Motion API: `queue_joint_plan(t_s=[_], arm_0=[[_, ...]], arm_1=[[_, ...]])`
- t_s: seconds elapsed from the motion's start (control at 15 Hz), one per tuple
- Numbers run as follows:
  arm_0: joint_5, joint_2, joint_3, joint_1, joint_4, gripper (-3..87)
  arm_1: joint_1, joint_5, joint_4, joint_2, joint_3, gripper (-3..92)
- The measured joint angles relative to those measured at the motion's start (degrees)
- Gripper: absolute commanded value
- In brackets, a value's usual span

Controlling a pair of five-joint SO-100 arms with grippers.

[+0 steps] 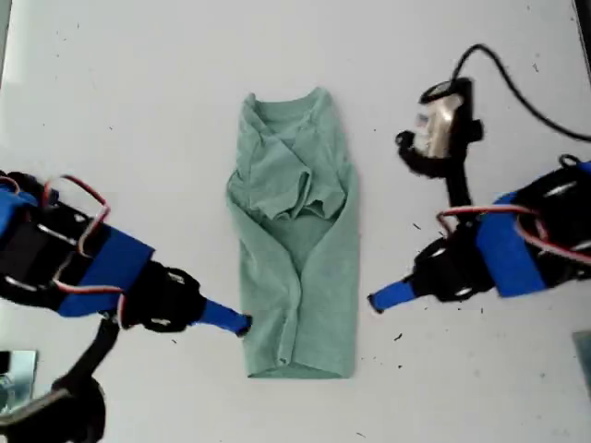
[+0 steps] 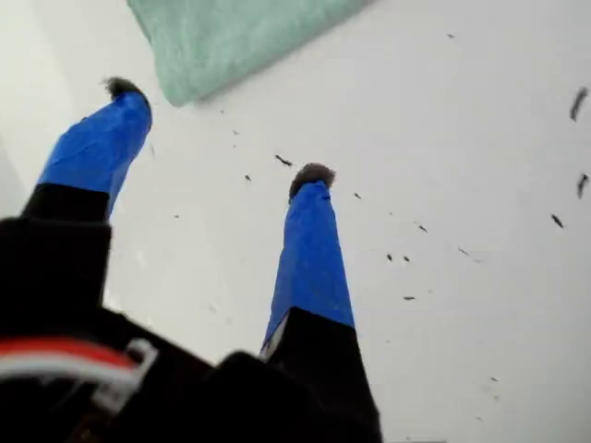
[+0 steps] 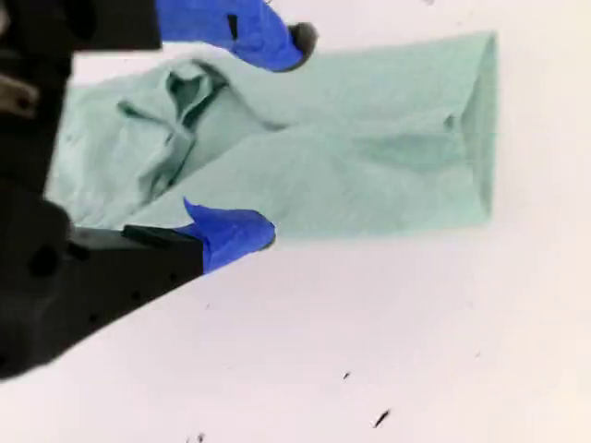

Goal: Fold t shirt

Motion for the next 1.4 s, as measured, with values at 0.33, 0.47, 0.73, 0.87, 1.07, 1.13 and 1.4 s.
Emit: queue_joint_plan(t_s=[0.33,0.47,0.73,0.87,1.07,1.13,1.4], arm_0=[[1.7,-27.8,-22.7,0.4,0.8,28.7],[1.7,-33.0,-25.2,0.4,0.4,27.0],[2.8,-39.7,-28.2,0.7,0.2,7.0],[4.6,-41.2,-29.5,0.8,-1.1,-0.2],[8.6,-41.6,-31.4,0.9,-2.3,-0.2],[10.7,-41.8,-32.9,1.2,-2.5,-0.2],[16.0,-40.1,-35.1,4.0,-5.7,-0.2]], arm_1=[[-5.0,4.1,5.5,-39.1,-36.6,30.3],[-5.4,5.2,2.5,-44.1,-37.5,30.6],[-6.6,6.5,-3.5,-54.0,-40.0,13.2],[-7.0,7.6,-4.6,-56.6,-41.4,2.3],[-7.4,6.4,-5.8,-57.1,-42.5,2.3],[-7.6,4.5,-5.6,-55.9,-43.3,2.3],[-10.8,0.0,-0.1,-50.8,-47.5,2.5]])
